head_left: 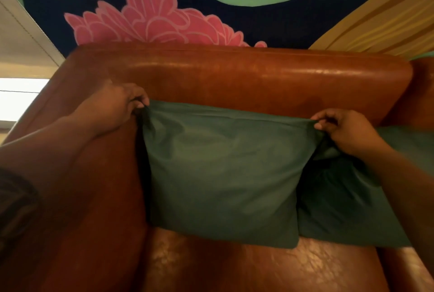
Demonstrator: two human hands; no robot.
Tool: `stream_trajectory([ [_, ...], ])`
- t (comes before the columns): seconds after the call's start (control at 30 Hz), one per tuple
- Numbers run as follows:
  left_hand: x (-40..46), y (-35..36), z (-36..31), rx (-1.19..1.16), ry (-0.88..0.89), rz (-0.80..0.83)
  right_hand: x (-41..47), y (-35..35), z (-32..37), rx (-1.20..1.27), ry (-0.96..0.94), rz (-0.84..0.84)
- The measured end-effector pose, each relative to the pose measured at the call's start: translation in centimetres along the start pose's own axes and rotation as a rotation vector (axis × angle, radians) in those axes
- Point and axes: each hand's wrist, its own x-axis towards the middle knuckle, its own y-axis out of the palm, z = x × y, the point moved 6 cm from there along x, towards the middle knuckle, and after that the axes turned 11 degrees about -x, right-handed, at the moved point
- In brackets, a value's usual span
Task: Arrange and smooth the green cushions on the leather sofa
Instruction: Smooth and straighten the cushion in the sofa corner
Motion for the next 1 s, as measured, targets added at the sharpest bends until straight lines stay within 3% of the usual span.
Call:
stream_trajectory([
  [0.13,-0.4,-1.3,-0.2,-0.089,-0.127,-0.056,0.3,-0.5,0.2,0.149,0.055,-0.085],
  [0.2,-0.4,-1.1,0.3,-0.121,-0.201,-0.005,0.5,-0.1,0.1,0.313,0.112,-0.089],
  [0.3,0.5,-0.4,1.4,-0.449,-0.48,-0.052,1.3,0.8,0.0,0.704,0.39,0.028],
  [0.33,0.8,0.1,1.7,-0.56,-0.604,-0.09,1.5,1.1,0.4,0.724,0.48,0.101],
  [0.4,1.7,1.1,2.2,-0.649,-0.798,-0.15,1.7,1.9,1.0,0.585,0.573,0.251],
  [0.53,3.1,1.9,1.3,-0.415,-0.949,-0.092,2.2,2.7,1.7,0.497,0.627,0.374],
  [0.63,3.4,3.0,1.2,-0.446,-1.027,-0.014,1.8,2.5,1.2,0.499,0.646,0.304],
  [0.77,2.7,3.1,2.6,-0.748,-1.149,-0.052,2.0,2.5,0.1,0.562,0.657,0.075],
  [0.83,2.8,2.9,2.9,-0.807,-1.12,-0.136,2.3,1.5,0.7,0.435,0.577,-0.069],
  [0.93,2.7,2.4,3.1,-0.696,-1.051,-0.264,2.3,0.7,2.3,0.168,0.493,-0.095],
  [1.0,2.4,2.4,3.3,-0.408,-1.022,-0.191,2.3,1.1,2.6,0.029,0.447,-0.051],
])
